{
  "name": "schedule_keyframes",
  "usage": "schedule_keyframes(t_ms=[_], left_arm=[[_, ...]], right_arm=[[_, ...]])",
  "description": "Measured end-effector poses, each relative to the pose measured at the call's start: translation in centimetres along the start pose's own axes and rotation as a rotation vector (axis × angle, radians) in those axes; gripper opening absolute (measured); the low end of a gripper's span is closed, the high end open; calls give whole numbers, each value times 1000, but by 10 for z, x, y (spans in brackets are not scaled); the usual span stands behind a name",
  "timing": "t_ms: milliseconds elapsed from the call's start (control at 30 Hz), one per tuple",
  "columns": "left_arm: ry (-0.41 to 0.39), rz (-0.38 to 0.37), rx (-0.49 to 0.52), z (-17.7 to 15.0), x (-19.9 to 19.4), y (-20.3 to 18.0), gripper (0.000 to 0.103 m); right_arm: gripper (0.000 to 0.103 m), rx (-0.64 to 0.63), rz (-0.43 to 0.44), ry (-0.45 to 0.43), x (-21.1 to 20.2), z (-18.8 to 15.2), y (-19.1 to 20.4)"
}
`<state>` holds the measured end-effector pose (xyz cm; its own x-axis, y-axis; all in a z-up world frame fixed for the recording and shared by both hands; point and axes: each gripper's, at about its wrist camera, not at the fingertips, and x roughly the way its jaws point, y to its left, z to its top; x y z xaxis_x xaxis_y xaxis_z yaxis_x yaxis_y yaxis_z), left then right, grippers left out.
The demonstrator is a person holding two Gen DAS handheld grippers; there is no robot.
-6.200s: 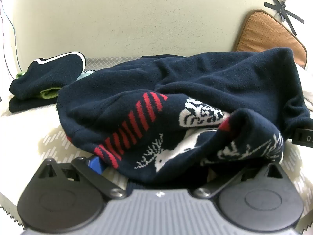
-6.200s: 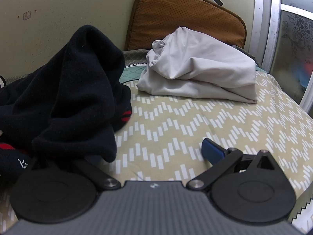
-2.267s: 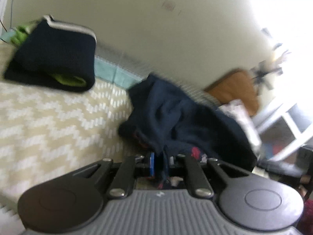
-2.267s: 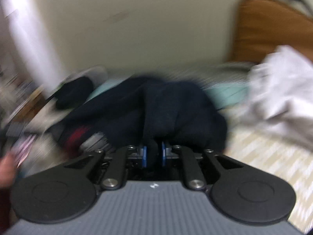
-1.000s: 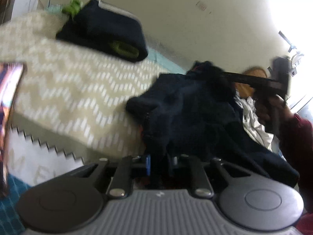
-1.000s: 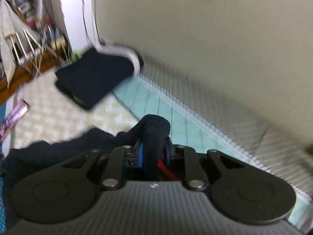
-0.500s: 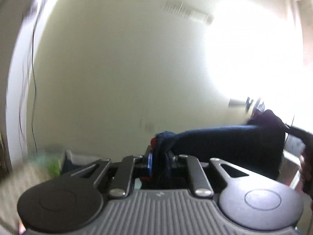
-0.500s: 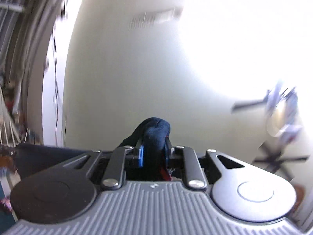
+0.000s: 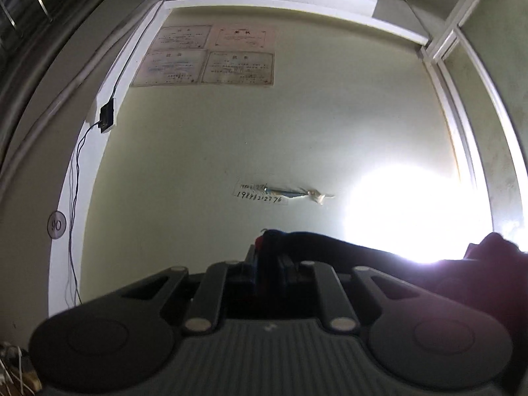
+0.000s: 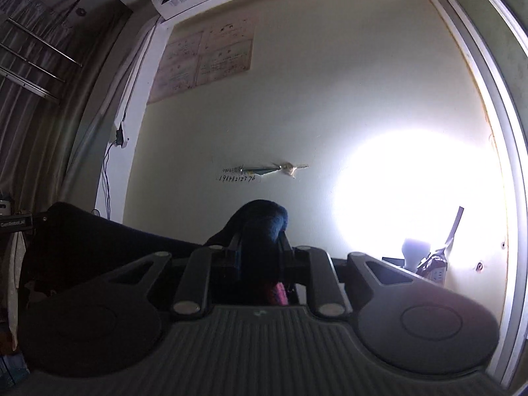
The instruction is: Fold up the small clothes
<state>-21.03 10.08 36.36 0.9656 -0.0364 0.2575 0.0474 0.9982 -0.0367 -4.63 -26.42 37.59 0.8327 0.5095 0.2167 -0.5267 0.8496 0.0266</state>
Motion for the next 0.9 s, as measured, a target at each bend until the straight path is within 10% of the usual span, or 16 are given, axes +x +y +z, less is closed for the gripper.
schedule_keyframes(t_ms=[367,467,533,700,900], left_arm=[[358,82,-1,-147,167,-4,14],[577,172,116,-245,234,-16,25],[809,236,187,-313,256,-10,15],[915,137,-9,-361,191,51,22],[995,85,-96,-364,108,97,64]], right_arm=[[23,100,-139,338,141,-139,-49],[50,66,-229,496,199,-225,-71],[60,24,-342,625,213,-283,-86],[58,237,-306,759,146,-357,-134],[58,326,-295,830,87,-390,-152]])
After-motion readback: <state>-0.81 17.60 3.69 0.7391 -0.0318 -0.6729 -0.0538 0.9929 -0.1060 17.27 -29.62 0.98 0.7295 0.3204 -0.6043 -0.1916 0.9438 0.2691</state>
